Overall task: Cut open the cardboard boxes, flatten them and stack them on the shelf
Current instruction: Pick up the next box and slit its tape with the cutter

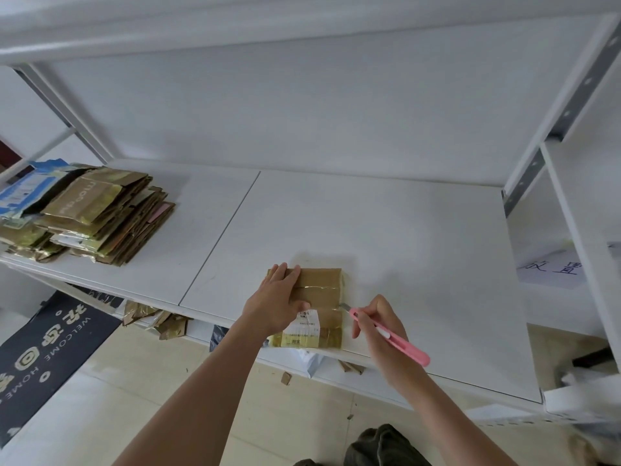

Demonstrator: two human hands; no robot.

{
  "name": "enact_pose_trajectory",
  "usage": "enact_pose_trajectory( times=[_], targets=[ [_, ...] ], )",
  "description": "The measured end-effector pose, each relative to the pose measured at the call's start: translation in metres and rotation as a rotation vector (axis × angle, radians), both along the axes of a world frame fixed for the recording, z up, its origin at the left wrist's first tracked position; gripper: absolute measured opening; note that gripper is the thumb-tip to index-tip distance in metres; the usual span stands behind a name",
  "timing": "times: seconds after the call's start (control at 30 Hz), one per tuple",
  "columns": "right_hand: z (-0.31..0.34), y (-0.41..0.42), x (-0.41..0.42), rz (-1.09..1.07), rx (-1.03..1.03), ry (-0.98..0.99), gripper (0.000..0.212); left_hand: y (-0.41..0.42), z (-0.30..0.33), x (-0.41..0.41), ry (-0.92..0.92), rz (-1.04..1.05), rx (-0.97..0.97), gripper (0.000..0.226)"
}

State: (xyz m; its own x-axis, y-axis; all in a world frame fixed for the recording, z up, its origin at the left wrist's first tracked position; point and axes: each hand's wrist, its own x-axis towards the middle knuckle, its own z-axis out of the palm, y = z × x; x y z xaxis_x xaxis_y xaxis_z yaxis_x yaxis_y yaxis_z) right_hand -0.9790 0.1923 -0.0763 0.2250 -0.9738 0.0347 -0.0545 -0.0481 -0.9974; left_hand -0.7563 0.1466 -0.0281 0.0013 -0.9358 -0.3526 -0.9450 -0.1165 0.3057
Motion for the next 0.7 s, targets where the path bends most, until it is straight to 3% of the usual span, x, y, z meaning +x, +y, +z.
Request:
enact_pose_trajectory(
  times=[0.07,0.2,0.27,0.4,0.5,0.6,0.7],
  targets=[
    [-0.001,0.006,-0.006,0.014,0.006,0.002,0.017,0.001,0.003,-0.005,-0.086,0.048,-0.013,0.077],
    [-0.002,0.008,-0.012,-0.164,0.023,-0.061,0.014,-0.004,0.013,-0.021,-0.407,0.211,-0.055,0.080],
    [0.000,0.005,-0.011,-0.199,0.022,-0.032,0.012,-0.005,0.015,-0.024,-0.326,0.336,-0.023,0.087],
    [0.003,0.001,0.000,-0.239,0.028,-0.036,0.010,0.000,0.009,-0.027,0.141,0.432,-0.001,0.079],
    [0.005,0.005,0.011,-0.261,0.073,-0.078,0.011,0.003,0.009,-0.040,0.184,0.427,-0.070,0.061],
    [0.005,0.009,0.021,-0.362,-0.011,-0.035,0.011,0.002,0.013,-0.047,0.319,0.490,-0.072,0.054],
    [0.010,0.000,0.023,-0.446,-0.054,-0.003,0.013,0.001,0.017,-0.040,0.195,0.474,-0.030,0.054]
  ],
)
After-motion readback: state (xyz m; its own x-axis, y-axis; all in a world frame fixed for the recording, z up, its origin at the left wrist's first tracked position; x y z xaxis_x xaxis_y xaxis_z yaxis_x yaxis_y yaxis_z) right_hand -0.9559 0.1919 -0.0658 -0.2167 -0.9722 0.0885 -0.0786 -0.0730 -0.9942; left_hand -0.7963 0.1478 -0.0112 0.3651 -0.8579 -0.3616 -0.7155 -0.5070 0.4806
